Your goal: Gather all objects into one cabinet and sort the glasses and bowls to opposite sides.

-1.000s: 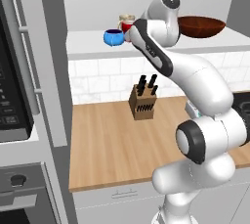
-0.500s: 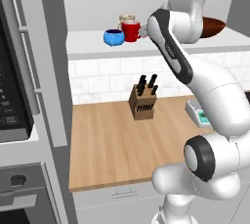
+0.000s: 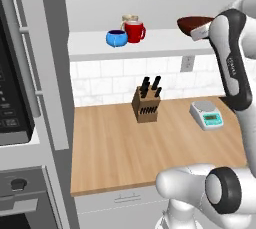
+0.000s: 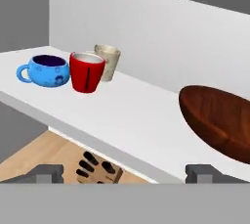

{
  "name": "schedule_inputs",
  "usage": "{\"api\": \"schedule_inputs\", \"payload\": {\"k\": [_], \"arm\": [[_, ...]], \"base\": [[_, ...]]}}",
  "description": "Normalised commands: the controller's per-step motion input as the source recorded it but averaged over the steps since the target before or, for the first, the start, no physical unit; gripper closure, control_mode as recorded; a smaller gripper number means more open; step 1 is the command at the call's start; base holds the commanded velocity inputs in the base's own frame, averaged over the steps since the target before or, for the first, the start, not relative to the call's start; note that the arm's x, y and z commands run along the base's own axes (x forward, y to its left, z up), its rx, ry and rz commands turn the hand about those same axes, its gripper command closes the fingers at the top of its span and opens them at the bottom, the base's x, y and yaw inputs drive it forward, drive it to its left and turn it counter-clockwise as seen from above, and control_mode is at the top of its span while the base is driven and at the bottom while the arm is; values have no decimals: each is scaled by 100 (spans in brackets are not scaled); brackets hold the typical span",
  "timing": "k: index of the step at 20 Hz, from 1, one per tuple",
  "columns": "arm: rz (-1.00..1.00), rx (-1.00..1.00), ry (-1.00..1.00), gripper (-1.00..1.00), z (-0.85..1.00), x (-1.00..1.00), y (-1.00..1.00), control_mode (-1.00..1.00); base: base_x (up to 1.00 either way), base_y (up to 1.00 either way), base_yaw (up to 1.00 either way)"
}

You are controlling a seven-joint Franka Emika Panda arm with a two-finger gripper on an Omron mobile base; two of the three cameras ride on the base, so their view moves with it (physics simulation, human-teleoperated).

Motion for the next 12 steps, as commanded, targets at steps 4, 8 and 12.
{"api": "schedule_inputs", "payload": {"k": [4,8,12], "arm": [[0,19,-25,-100,36,-100,-93,-100],[0,19,-28,-100,37,-100,-74,-100],[0,18,-26,-100,43,-100,-68,-100]], "base": [[0,0,0],[0,0,0],[0,0,0]]}}
